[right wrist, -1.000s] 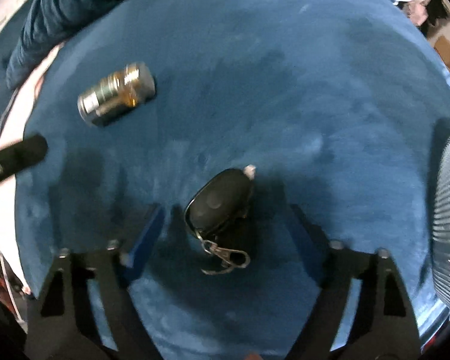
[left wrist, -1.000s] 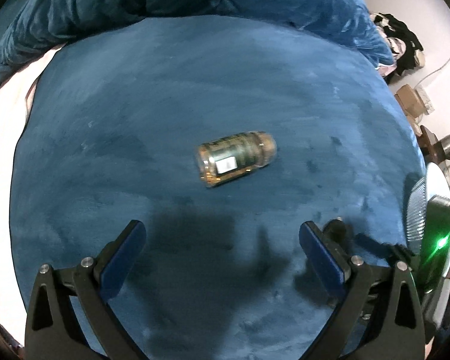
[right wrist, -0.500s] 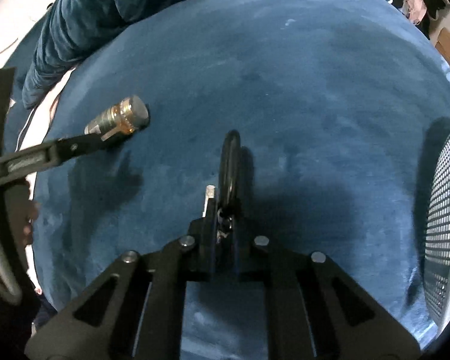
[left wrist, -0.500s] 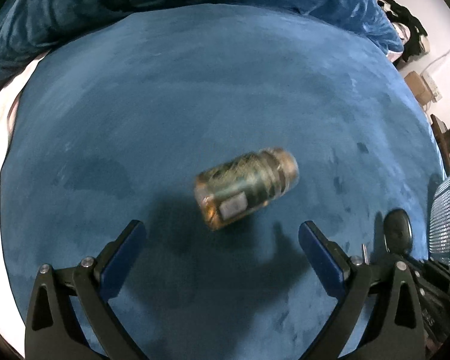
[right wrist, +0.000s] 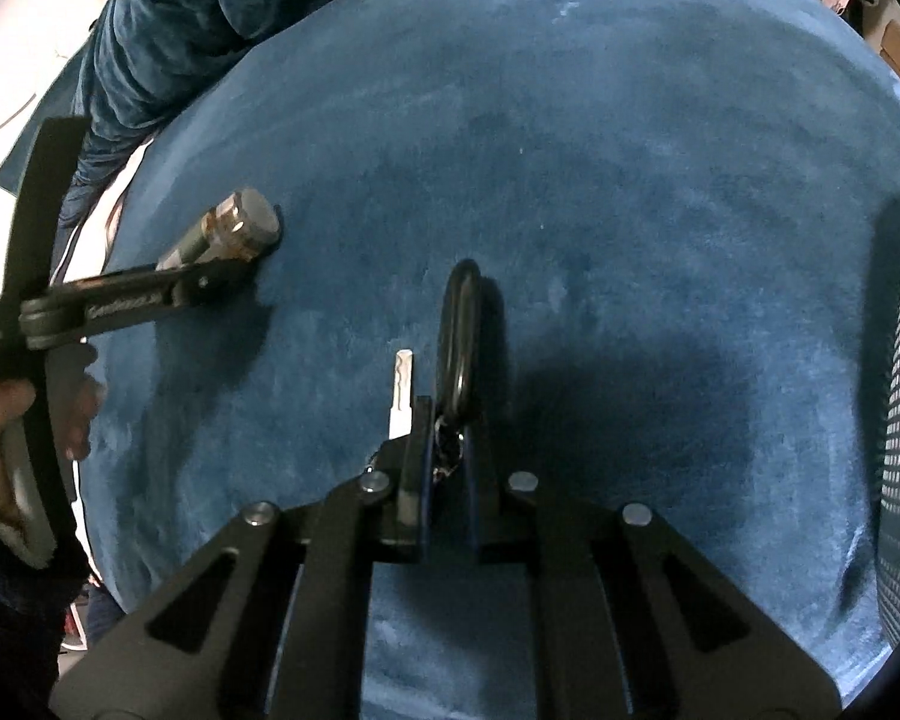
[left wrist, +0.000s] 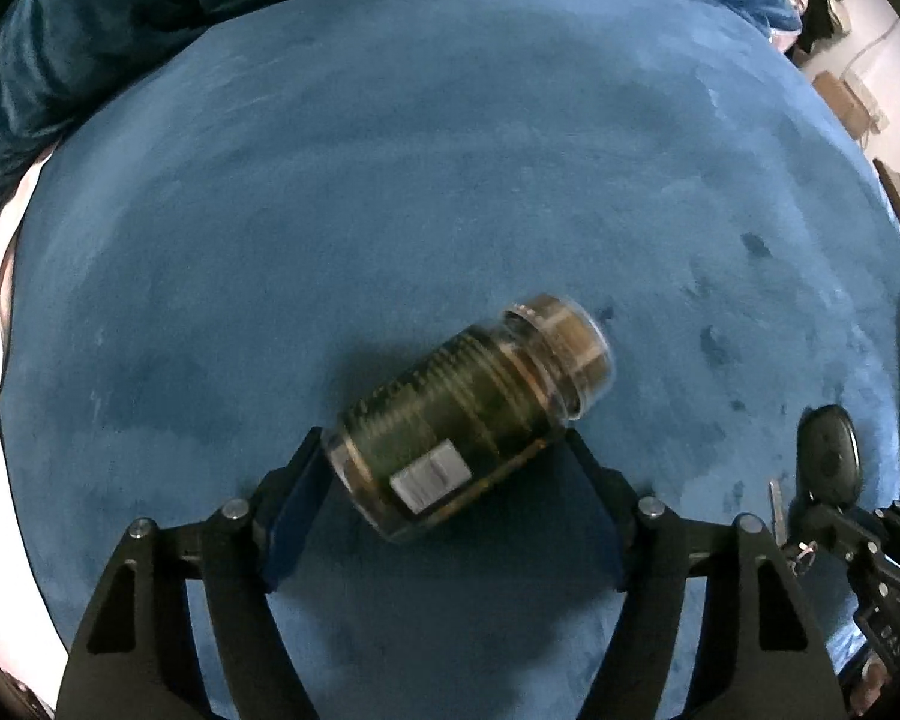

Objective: Organize rigid objects
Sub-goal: 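Grasp the amber pill bottle with the left tool while the right tool grasps the second key fob, then carry the pill bottle and key fob over the white colander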

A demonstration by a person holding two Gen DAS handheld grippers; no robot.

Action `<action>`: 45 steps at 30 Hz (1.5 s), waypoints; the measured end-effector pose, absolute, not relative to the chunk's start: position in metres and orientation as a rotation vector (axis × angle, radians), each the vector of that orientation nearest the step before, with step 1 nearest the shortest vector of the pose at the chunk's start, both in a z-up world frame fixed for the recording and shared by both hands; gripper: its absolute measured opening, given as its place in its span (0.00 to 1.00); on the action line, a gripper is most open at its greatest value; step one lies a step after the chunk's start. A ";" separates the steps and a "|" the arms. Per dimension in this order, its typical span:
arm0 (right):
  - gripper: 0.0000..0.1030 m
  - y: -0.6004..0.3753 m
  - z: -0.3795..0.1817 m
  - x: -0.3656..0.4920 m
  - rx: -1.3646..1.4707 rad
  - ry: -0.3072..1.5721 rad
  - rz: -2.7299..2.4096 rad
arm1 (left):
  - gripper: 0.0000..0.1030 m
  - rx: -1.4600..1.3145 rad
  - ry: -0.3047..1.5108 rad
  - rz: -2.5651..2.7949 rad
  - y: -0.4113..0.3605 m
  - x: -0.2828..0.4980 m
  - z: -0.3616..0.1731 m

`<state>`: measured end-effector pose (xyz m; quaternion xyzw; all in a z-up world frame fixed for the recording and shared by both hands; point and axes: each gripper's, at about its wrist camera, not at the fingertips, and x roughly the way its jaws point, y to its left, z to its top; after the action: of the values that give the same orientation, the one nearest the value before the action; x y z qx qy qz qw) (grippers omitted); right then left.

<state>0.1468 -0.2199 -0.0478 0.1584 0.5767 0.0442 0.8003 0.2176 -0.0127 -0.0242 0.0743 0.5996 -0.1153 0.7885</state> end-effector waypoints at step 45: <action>0.08 -0.232 0.005 0.135 0.375 1.122 0.115 | 0.46 0.248 1.209 -0.254 -0.046 0.204 0.021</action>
<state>0.1345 -0.2317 0.0053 0.1765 0.5285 0.0540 0.8286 0.2043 -0.0455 0.0209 0.1159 0.5655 -0.1188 0.8079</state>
